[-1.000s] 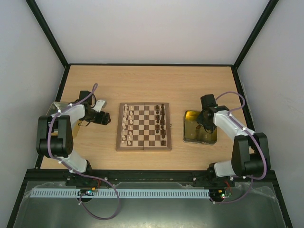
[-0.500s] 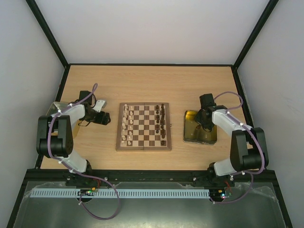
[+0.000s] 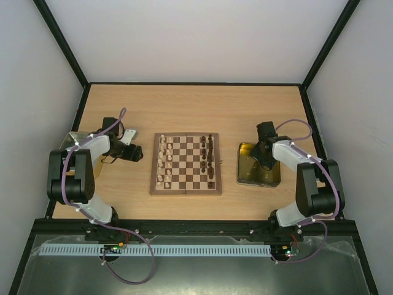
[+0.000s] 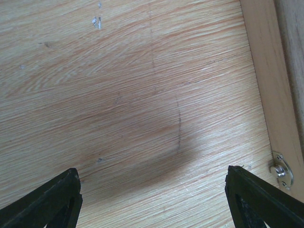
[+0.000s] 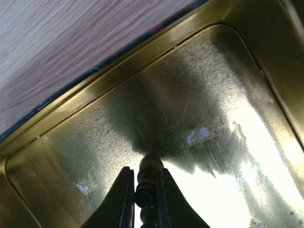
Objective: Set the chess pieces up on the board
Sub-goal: Pick up the chess piece from the storage box.
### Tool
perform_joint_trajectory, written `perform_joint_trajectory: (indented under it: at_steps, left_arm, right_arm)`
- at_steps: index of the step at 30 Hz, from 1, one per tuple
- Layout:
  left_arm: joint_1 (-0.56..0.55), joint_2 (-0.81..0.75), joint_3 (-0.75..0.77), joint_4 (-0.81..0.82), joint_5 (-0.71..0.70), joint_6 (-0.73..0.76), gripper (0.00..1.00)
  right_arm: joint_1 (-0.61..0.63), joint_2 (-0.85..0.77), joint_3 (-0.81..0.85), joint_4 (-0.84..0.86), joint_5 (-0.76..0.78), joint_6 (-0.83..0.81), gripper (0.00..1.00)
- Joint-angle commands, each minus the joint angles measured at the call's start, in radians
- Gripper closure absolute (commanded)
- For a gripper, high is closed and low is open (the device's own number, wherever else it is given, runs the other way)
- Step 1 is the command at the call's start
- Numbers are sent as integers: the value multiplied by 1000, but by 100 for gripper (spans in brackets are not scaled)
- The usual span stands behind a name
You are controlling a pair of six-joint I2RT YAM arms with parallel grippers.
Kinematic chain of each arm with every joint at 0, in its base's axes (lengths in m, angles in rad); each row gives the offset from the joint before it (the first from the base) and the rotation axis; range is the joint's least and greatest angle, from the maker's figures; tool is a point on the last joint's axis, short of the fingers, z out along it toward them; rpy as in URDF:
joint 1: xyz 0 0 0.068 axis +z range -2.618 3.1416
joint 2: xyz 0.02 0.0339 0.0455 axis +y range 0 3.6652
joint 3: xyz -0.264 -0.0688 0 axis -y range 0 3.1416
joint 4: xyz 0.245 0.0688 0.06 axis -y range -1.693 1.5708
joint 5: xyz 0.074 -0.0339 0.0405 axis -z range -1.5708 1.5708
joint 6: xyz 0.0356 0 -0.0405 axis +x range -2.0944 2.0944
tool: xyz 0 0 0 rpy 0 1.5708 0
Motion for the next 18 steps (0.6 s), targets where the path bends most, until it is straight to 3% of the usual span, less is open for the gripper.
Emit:
perform_joint_trajectory:
  at_steps: [1, 18]
  left_arm:
    - [-7, 11, 3, -9, 9, 6, 17]
    - [-7, 16, 4, -9, 5, 6, 17]
  right_arm:
    - [-4, 16, -6, 11, 32, 7, 97]
    - [32, -109, 61, -78, 73, -23, 98]
